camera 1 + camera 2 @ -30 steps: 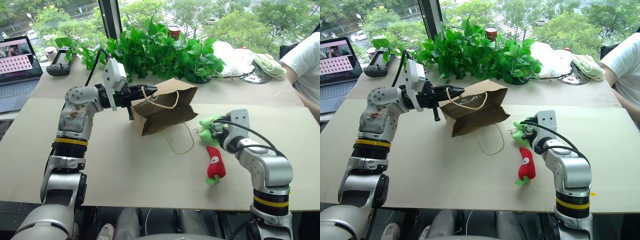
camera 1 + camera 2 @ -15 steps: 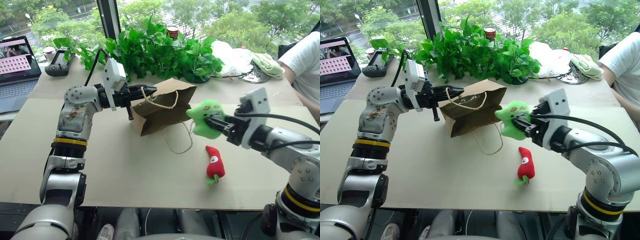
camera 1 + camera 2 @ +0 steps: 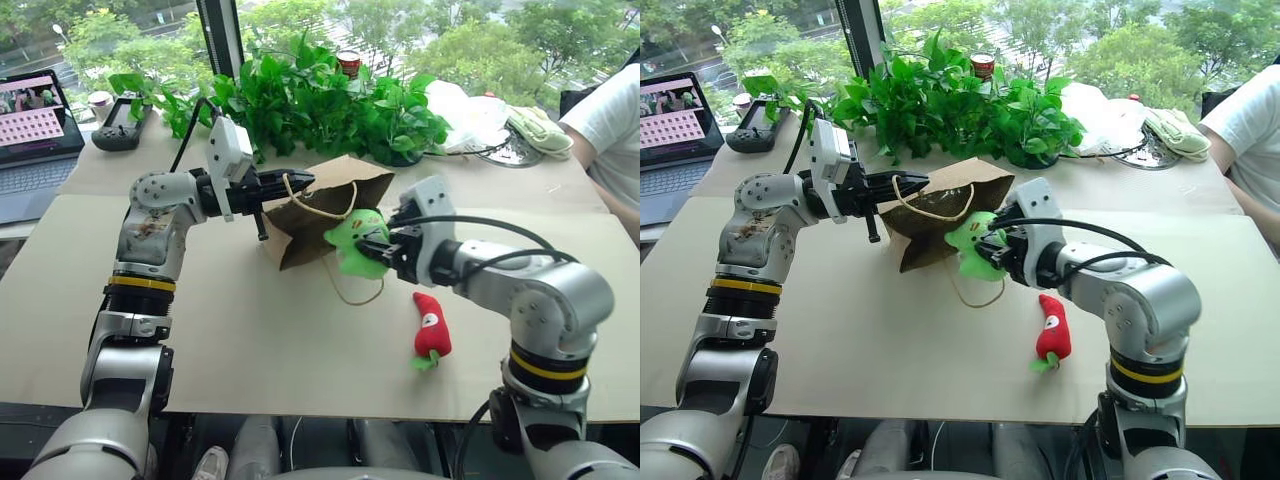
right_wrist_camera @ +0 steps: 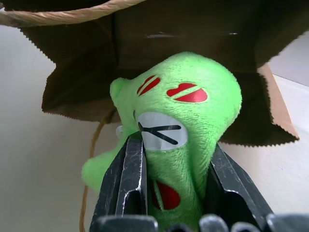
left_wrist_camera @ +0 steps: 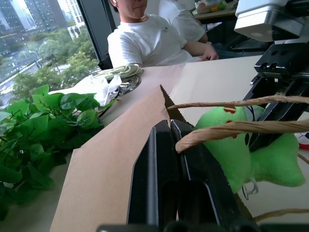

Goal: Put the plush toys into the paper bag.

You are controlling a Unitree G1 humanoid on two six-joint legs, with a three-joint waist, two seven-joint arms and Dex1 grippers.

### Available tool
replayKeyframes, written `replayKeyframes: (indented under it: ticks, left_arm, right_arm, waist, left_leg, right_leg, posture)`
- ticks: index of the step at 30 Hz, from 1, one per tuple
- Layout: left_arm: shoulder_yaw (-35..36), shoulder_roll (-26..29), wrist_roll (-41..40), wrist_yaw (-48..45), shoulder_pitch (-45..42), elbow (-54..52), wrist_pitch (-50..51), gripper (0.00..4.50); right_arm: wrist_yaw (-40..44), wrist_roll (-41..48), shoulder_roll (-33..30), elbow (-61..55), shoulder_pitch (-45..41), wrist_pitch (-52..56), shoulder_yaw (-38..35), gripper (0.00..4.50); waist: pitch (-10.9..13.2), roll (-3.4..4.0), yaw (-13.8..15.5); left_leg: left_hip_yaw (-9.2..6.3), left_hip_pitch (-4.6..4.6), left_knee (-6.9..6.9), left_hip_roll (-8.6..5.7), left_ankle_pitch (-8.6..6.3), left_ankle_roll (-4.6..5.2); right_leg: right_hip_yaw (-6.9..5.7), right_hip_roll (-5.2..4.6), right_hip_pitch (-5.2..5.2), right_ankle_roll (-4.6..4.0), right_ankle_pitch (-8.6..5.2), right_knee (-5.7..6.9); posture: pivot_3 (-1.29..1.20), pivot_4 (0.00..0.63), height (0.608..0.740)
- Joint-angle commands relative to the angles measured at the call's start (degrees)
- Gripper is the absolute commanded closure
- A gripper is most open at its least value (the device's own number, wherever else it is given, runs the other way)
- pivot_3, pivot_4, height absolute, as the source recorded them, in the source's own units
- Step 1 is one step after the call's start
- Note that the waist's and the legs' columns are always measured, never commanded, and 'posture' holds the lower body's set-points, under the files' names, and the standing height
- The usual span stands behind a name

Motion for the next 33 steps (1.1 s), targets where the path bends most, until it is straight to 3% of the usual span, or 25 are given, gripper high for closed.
replayKeyframes:
  ticks: [1,8,9,10,17,29,33]
  left_arm:
    - [0.56,0.25,-0.54,-0.09,-1.07,-1.53,-0.37,4.50]
    - [0.42,-0.05,-0.48,-0.15,-1.26,-1.67,-0.25,4.50]
    - [0.41,-0.07,-0.49,-0.14,-1.24,-1.74,-0.23,4.50]
    - [0.38,-0.10,-0.48,-0.14,-1.24,-1.76,-0.23,4.50]
    - [0.33,-0.14,-0.41,-0.26,-1.34,-1.46,-0.23,4.50]
    - [0.35,-0.35,-0.29,-0.14,-1.58,-1.13,-0.34,4.50]
    - [0.50,-0.15,-0.35,-0.11,-1.31,-1.47,-0.19,4.50]
  right_arm:
    - [-4.24,-3.32,4.83,5.58,-5.06,-4.76,0.02,3.11]
    - [-11.80,-9.16,11.68,14.22,-8.72,-9.05,-1.70,3.11]
    - [-12.76,-9.77,12.28,14.66,-8.72,-9.42,-2.01,2.57]
    - [-13.95,-10.36,13.15,14.92,-8.74,-10.01,-2.84,2.47]
    - [-16.61,-10.99,15.54,14.75,-9.43,-10.83,-6.20,0.15]
    - [-14.31,-9.47,15.70,12.79,-8.63,-9.20,-5.11,0.07]
    - [-7.52,-8.21,6.45,8.15,-4.50,-6.49,0.31,0.07]
  waist:
    - [0.00,0.00,-0.06]
    - [0.00,0.02,0.32]
    - [0.00,0.02,0.32]
    - [0.00,0.02,0.30]
    - [0.00,0.03,0.12]
    - [0.01,0.04,-0.17]
    - [0.01,0.04,0.13]
  left_leg:
    - [0.00,0.00,0.00,0.01,0.01,0.02]
    - [0.00,-0.05,-0.02,0.00,0.02,0.02]
    - [0.00,-0.08,-0.02,0.00,0.02,0.02]
    - [0.00,-0.10,-0.02,0.00,0.02,0.02]
    - [0.00,-0.11,-0.04,0.01,0.02,0.02]
    - [-0.01,-0.08,-0.04,0.01,0.03,0.02]
    - [-0.01,-0.10,-0.05,0.00,0.02,0.02]
  right_leg:
    - [0.00,0.01,0.00,0.00,0.00,0.00]
    - [-0.02,0.00,0.00,0.00,0.00,0.00]
    - [-0.03,-0.01,-0.01,0.00,0.00,-0.01]
    - [-0.03,-0.01,-0.01,0.00,0.00,0.00]
    - [-0.03,-0.01,-0.04,0.00,0.00,-0.01]
    - [-0.03,-0.01,-0.04,0.00,0.00,0.00]
    - [-0.03,-0.01,-0.03,0.00,0.00,-0.02]
  posture:
    - [0.00,0.150,0.740]
    - [0.00,0.150,0.740]
    - [0.00,0.150,0.740]
    - [0.00,0.150,0.740]
    - [0.00,0.150,0.740]
    - [0.00,0.150,0.740]
    - [0.00,0.150,0.740]
